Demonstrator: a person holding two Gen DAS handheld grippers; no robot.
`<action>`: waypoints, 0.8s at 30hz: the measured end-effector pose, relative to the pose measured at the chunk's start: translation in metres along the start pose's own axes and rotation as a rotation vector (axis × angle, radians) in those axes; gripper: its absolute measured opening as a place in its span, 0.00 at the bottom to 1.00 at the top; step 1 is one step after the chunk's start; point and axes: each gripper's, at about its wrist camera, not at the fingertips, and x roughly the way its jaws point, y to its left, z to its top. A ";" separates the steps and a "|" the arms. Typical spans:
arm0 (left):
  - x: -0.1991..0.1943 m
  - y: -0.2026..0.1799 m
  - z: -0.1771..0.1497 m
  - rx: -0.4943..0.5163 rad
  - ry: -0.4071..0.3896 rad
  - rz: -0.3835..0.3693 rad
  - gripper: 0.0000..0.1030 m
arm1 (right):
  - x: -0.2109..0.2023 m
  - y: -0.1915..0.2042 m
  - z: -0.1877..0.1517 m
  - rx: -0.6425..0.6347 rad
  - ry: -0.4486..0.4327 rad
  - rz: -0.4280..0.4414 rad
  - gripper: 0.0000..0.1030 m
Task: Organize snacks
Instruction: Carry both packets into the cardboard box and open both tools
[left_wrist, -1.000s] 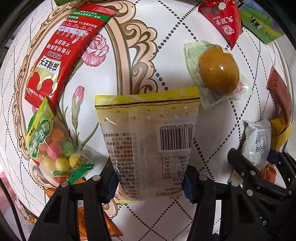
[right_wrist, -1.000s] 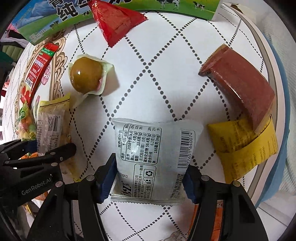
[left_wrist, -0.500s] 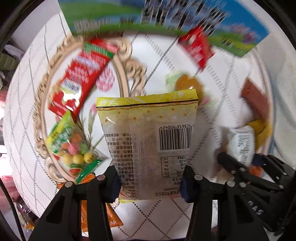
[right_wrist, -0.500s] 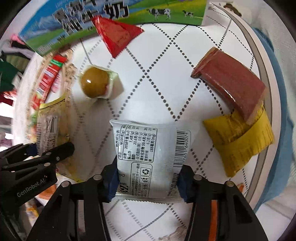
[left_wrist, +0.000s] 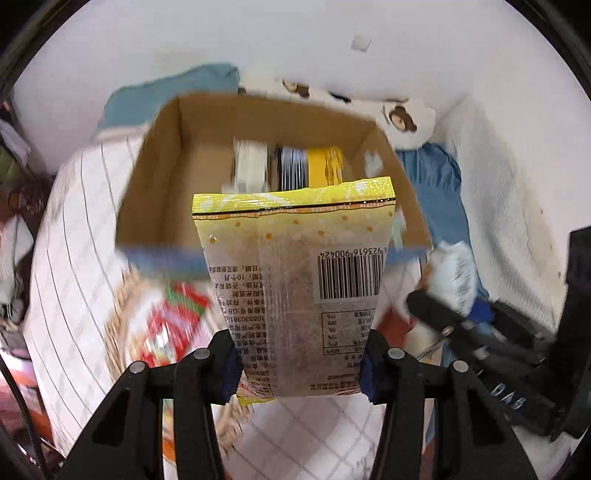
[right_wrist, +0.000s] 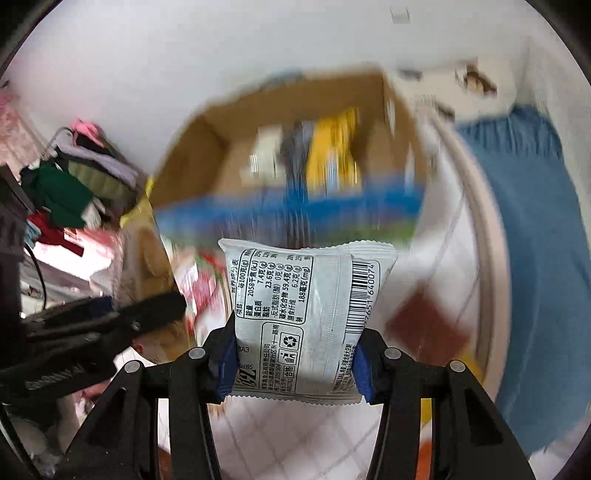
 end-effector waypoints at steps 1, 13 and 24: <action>0.002 0.003 0.019 0.004 -0.012 0.020 0.45 | -0.002 0.001 0.017 -0.017 -0.019 -0.014 0.51; 0.101 0.077 0.161 -0.035 0.164 0.181 0.46 | 0.113 -0.032 0.197 -0.016 0.104 -0.202 0.51; 0.116 0.099 0.188 -0.105 0.206 0.167 0.94 | 0.175 -0.041 0.227 0.015 0.241 -0.221 0.96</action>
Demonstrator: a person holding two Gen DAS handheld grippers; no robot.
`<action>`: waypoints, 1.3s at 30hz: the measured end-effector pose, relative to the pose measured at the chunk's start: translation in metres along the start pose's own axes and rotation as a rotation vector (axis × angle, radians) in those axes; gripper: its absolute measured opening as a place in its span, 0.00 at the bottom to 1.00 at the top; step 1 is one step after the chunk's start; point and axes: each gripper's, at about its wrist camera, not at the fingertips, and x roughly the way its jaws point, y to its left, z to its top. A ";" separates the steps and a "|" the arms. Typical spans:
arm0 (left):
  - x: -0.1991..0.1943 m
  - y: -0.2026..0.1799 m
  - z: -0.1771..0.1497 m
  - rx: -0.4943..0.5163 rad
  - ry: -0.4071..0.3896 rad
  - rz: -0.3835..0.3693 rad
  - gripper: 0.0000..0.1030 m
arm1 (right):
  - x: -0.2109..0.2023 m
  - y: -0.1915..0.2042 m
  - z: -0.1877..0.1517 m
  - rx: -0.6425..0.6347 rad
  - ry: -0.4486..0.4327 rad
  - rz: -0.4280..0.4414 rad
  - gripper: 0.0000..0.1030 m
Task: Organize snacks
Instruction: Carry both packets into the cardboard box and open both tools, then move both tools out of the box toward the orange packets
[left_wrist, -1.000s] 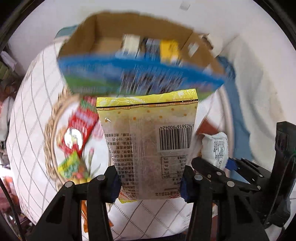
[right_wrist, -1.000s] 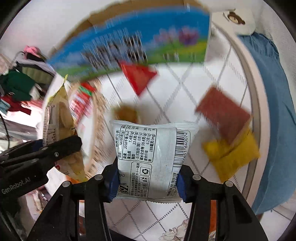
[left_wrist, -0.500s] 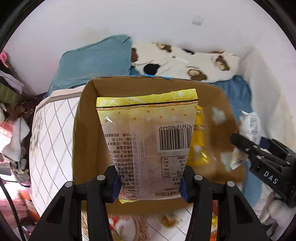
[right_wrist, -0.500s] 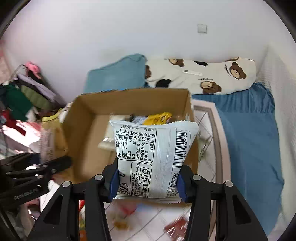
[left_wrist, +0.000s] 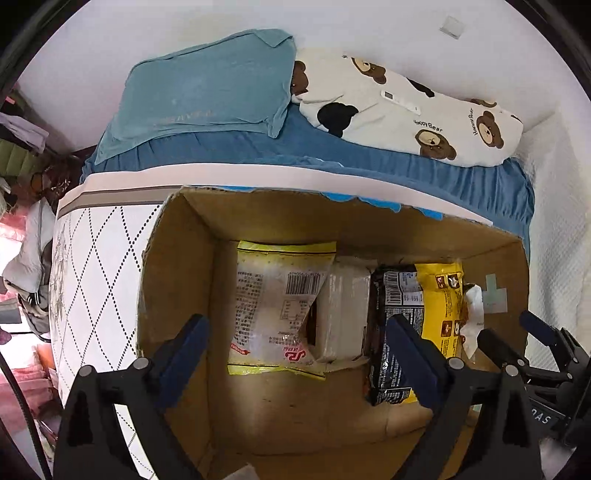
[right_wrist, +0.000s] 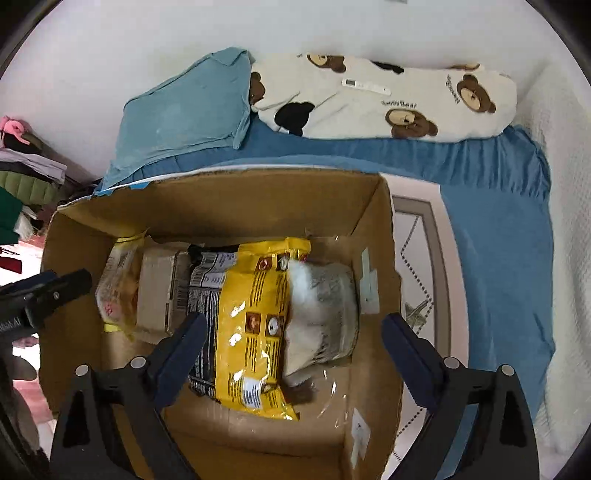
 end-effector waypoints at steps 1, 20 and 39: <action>0.002 0.000 0.000 0.000 0.001 0.000 0.94 | -0.002 0.001 -0.001 -0.001 -0.001 0.005 0.96; -0.019 -0.009 -0.081 0.037 -0.126 0.040 0.94 | -0.033 0.016 -0.076 -0.014 -0.097 0.002 0.96; -0.116 -0.023 -0.186 0.071 -0.427 0.040 0.94 | -0.136 0.036 -0.186 -0.056 -0.361 -0.029 0.96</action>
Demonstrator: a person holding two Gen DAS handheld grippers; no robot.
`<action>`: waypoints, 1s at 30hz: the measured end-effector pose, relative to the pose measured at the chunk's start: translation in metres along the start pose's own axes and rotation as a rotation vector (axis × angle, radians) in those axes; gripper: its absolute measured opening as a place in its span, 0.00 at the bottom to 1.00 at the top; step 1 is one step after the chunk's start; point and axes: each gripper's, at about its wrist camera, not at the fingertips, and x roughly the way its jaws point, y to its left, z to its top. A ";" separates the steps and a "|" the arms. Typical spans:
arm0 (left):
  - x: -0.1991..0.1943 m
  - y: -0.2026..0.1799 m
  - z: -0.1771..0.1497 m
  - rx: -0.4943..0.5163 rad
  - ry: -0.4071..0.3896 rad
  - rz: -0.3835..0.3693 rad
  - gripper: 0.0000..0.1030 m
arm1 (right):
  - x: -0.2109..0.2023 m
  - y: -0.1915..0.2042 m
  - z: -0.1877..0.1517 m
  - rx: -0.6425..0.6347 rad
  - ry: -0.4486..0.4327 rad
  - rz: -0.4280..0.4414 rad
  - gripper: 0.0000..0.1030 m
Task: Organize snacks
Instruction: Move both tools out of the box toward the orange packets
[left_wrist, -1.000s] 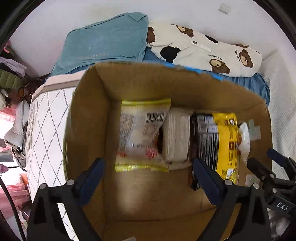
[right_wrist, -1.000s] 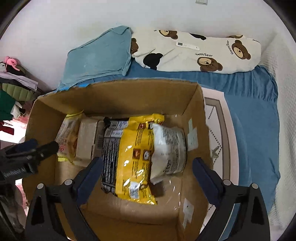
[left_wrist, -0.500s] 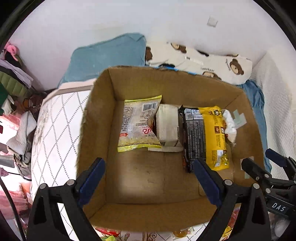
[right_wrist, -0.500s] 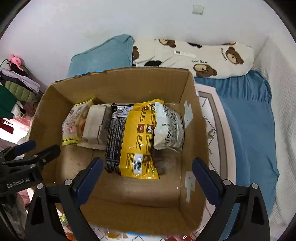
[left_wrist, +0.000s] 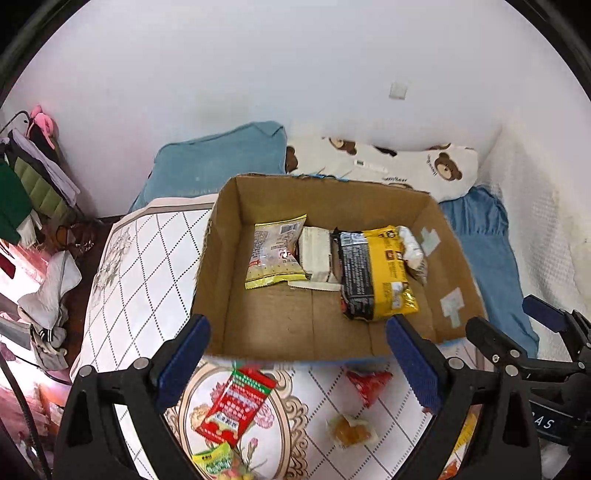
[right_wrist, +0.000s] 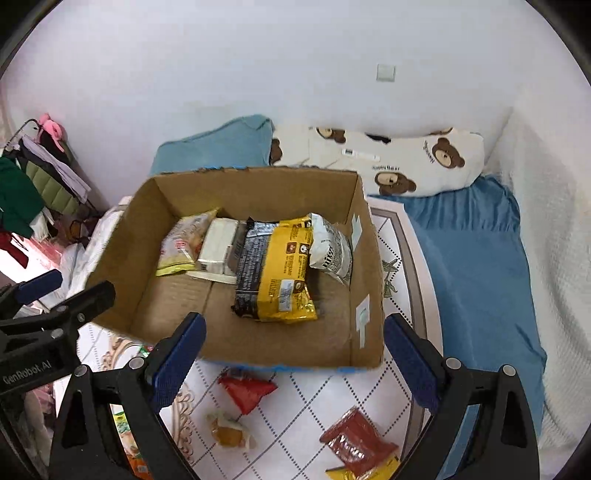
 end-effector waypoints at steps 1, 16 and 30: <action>-0.007 0.000 -0.004 0.001 -0.013 -0.002 0.94 | -0.006 0.001 -0.003 0.001 -0.010 0.002 0.96; -0.024 0.020 -0.146 -0.058 0.180 -0.057 0.94 | -0.053 -0.021 -0.144 0.175 0.151 0.114 0.96; 0.039 0.050 -0.249 -0.177 0.463 -0.028 0.94 | 0.009 -0.156 -0.363 1.086 0.409 0.227 0.94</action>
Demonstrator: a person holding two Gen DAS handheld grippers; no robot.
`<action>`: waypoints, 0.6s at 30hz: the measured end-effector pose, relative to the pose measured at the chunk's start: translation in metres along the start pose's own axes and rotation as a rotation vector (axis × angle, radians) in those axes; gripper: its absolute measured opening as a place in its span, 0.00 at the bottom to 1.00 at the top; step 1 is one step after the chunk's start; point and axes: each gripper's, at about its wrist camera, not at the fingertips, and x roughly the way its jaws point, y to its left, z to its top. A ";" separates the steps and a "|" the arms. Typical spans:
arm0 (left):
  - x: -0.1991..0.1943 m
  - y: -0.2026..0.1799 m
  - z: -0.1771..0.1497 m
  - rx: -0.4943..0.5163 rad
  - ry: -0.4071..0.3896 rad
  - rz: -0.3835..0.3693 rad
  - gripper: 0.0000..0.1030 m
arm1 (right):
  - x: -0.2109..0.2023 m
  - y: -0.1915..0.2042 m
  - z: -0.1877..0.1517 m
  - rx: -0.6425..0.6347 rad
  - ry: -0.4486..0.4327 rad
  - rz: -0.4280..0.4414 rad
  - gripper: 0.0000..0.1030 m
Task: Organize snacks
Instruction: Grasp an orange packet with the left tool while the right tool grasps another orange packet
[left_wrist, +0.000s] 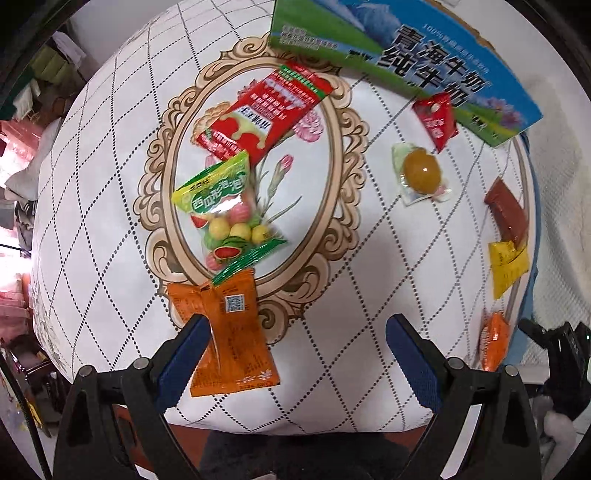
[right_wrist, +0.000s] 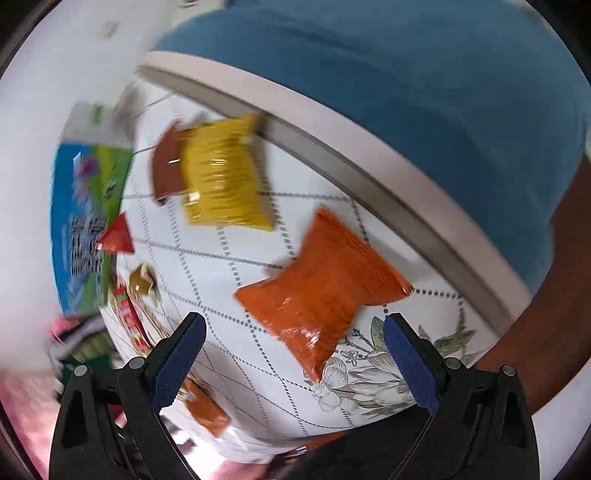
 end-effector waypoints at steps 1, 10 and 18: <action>0.001 0.002 -0.001 -0.004 0.002 0.003 0.94 | 0.005 0.001 0.001 -0.003 -0.005 -0.011 0.92; 0.007 0.042 -0.013 -0.063 0.027 0.035 0.94 | 0.050 0.052 -0.013 -0.350 -0.048 -0.176 0.63; 0.052 0.065 -0.026 -0.102 0.182 -0.004 0.94 | 0.098 0.127 -0.100 -0.936 0.036 -0.305 0.63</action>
